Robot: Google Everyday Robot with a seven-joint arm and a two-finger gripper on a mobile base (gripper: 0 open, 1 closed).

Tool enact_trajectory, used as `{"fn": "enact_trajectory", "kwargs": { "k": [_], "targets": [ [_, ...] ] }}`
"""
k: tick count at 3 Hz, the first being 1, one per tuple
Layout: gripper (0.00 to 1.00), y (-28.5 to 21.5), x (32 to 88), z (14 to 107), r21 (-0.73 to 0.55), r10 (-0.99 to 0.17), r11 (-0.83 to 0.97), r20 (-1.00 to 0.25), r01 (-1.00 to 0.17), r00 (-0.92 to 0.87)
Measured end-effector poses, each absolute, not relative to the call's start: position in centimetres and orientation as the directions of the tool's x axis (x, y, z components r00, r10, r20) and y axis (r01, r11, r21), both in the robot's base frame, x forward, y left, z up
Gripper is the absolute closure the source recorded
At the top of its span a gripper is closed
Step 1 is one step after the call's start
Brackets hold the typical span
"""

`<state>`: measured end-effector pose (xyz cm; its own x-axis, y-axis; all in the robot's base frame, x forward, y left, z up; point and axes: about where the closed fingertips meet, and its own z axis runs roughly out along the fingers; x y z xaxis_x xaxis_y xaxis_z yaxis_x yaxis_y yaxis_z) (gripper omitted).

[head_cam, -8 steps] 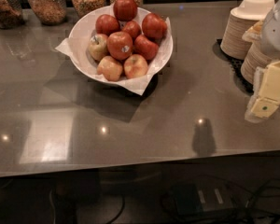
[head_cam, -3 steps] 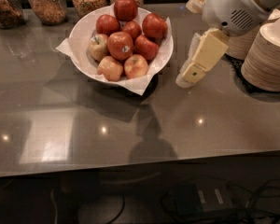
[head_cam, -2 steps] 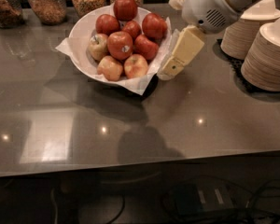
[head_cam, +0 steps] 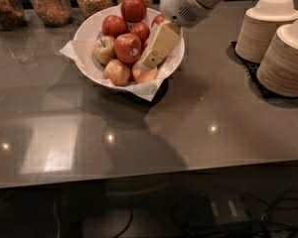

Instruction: Pick apple from white bowl

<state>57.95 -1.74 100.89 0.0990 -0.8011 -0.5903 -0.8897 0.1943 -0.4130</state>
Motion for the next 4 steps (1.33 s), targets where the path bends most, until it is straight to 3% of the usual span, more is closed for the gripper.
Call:
{"fn": "enact_trajectory", "kwargs": {
  "k": [3, 4],
  "targets": [
    [0.0, -1.2, 59.3, 101.2, -0.454, -0.803, 0.192, -0.582, -0.87, 0.126],
    [0.19, 0.0, 60.7, 100.1, -0.432, -0.784, 0.195, -0.608, -0.881, 0.125]
  ]
}}
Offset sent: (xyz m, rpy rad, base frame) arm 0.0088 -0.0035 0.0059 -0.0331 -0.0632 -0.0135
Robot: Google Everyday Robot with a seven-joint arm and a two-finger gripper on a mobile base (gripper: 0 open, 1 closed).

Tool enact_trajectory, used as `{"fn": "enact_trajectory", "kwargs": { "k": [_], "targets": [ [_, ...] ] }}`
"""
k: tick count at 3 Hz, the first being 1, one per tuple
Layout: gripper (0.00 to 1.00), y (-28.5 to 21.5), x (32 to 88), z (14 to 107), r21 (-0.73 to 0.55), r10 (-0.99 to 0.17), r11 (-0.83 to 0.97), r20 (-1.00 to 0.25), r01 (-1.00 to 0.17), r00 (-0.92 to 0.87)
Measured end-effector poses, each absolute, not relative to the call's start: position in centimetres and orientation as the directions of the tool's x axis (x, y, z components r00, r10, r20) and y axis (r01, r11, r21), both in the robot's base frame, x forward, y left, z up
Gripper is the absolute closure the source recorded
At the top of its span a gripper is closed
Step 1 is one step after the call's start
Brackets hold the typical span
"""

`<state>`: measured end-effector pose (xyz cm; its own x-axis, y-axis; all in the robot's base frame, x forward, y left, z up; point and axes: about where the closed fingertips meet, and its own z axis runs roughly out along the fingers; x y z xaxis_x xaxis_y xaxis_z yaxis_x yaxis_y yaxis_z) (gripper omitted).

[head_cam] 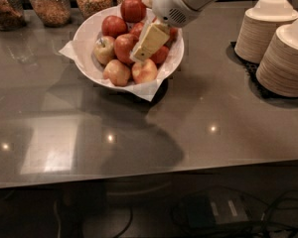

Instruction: Pick apple from white bowl

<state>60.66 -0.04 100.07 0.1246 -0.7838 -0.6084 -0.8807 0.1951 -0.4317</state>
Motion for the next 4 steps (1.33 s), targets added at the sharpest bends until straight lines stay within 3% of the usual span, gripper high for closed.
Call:
{"fn": "enact_trajectory", "kwargs": {
  "k": [1, 2, 4],
  "targets": [
    [0.32, 1.0, 61.8, 98.4, -0.397, -0.768, 0.193, -0.631, -0.897, 0.114],
    [0.27, 1.4, 62.7, 96.6, -0.367, -0.758, 0.197, -0.645, -0.909, 0.096],
    [0.28, 1.5, 64.5, 93.9, -0.338, -0.757, 0.212, -0.65, -0.917, 0.064]
  ]
}}
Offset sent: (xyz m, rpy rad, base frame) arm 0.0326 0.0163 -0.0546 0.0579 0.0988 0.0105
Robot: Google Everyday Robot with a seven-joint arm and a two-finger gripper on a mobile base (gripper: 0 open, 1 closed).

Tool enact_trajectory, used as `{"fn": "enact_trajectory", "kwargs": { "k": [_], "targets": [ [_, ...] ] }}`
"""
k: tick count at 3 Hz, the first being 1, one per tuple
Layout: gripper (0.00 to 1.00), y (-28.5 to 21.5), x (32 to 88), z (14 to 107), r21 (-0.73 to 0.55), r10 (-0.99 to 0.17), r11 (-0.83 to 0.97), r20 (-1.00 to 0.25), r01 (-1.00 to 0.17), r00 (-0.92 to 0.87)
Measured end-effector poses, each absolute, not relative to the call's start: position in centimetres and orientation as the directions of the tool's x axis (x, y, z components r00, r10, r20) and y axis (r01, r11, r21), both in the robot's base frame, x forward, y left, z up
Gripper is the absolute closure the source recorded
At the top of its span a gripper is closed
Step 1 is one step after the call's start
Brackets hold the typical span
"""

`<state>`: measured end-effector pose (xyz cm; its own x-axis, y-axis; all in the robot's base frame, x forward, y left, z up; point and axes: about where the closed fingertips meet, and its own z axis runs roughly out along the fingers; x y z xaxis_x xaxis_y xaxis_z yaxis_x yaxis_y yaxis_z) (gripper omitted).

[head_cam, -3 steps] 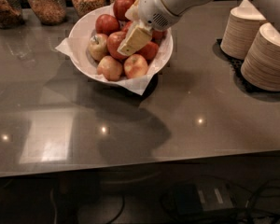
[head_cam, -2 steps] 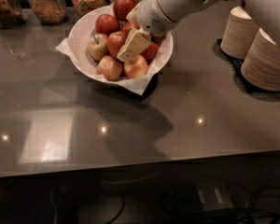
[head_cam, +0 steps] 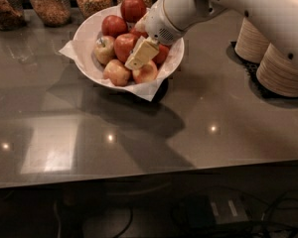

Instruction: Pick apple from white bowl

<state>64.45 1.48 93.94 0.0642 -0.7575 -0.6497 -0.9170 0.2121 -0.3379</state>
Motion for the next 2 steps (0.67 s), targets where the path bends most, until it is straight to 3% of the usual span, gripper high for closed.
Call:
{"fn": "enact_trajectory", "kwargs": {
  "k": [2],
  "targets": [
    [0.3, 3.41, 67.14, 92.37, -0.322, -0.756, 0.193, -0.651, -0.927, 0.068]
  ]
}}
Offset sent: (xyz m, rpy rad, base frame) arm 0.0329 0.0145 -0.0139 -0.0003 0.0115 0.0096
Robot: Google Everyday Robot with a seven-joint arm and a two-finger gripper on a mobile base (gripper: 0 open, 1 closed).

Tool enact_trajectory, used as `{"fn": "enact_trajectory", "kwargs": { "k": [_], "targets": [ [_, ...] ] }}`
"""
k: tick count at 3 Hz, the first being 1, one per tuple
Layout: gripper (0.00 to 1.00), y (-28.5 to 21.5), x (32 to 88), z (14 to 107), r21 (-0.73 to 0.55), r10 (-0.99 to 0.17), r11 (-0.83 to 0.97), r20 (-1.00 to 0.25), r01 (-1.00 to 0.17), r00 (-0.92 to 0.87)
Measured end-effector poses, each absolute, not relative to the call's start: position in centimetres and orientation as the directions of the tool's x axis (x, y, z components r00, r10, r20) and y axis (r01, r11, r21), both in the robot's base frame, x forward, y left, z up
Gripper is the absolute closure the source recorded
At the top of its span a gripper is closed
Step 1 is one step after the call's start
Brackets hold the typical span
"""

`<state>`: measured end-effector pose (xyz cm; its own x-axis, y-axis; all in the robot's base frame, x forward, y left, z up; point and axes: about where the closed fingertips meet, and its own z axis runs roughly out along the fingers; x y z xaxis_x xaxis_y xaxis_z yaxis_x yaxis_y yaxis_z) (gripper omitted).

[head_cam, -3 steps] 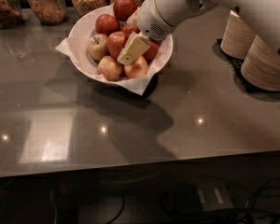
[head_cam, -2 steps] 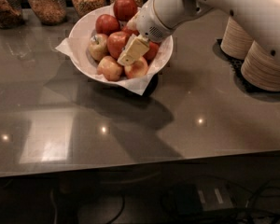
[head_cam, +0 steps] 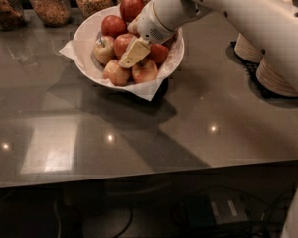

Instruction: Pick apple from white bowl

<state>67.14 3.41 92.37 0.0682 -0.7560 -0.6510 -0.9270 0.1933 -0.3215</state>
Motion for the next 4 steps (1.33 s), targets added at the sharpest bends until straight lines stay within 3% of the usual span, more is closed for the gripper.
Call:
{"fn": "enact_trajectory", "kwargs": {
  "k": [3, 4],
  "targets": [
    [0.95, 3.8, 66.5, 92.5, -0.311, -0.767, 0.157, -0.637, -0.937, 0.083],
    [1.0, 3.9, 65.5, 94.9, -0.335, -0.773, 0.122, -0.623, -0.934, 0.123]
  ]
}}
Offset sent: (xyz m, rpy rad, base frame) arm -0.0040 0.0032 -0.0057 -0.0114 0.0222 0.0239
